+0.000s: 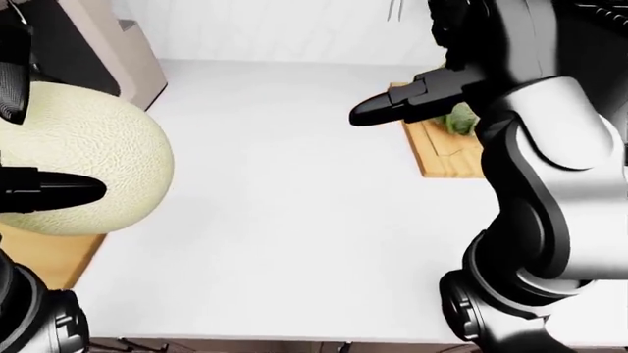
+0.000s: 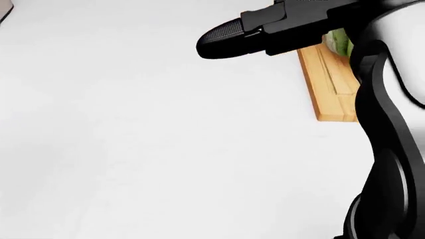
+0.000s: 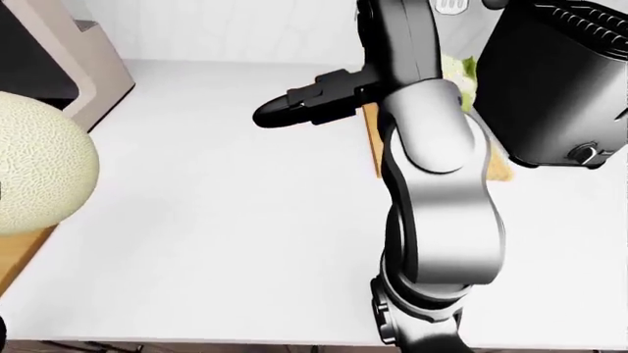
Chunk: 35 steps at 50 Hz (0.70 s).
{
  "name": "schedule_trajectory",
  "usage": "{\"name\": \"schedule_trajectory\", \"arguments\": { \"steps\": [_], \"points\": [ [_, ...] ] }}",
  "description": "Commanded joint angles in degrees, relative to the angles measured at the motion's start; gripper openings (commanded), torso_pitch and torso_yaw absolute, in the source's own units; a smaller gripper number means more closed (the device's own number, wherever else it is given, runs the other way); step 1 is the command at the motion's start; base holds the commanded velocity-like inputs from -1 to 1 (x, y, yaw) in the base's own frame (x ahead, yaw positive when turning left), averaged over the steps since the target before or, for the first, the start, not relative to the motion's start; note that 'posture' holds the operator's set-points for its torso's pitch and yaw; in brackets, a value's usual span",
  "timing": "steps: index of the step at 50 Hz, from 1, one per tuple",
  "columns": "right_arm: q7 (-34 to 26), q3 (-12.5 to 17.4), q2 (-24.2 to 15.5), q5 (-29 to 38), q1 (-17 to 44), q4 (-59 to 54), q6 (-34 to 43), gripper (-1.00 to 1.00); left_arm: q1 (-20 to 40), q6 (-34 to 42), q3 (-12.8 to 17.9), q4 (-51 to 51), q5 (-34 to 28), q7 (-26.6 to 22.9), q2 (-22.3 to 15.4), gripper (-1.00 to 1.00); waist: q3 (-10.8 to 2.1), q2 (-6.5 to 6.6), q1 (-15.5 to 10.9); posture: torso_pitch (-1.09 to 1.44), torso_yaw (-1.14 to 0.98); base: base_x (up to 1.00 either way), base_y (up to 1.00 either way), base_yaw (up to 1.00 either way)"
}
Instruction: Place the cantaloupe and the cauliflower on separate cutting boards.
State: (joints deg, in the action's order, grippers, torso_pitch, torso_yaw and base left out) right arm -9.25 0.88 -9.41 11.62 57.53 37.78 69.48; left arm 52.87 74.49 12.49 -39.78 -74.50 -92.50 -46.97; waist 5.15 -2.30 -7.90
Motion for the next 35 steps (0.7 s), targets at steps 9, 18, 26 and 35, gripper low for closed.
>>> {"name": "schedule_trajectory", "arguments": {
  "steps": [9,18,26,35],
  "points": [
    [0.23,-0.18,0.45,0.79,1.97,0.22,-2.82,1.00,-4.07,1.95,7.71,-2.87,0.86,0.82,-6.28,-1.00,-2.43,1.39,-2.94,0.00,0.24,0.00,0.00,0.00],
    [-0.12,-0.58,1.12,1.34,1.94,-0.60,-3.85,1.00,-10.44,2.37,14.41,-3.50,4.78,2.68,-10.34,-1.00,-2.90,2.28,-6.79,0.00,0.29,0.00,0.00,0.00],
    [-0.22,-0.50,1.78,1.56,1.40,-1.13,-5.04,1.00,-18.24,5.18,20.24,-5.32,11.47,7.86,-13.63,-1.00,-3.27,2.97,-10.21,0.00,0.33,0.00,0.00,0.00],
    [-0.52,-0.57,1.91,1.95,0.88,-0.52,-4.85,1.00,-17.75,0.23,20.40,-2.66,27.31,30.03,-6.53,-1.00,-3.88,3.44,-13.72,0.00,0.37,0.00,0.00,0.00]
  ]
}}
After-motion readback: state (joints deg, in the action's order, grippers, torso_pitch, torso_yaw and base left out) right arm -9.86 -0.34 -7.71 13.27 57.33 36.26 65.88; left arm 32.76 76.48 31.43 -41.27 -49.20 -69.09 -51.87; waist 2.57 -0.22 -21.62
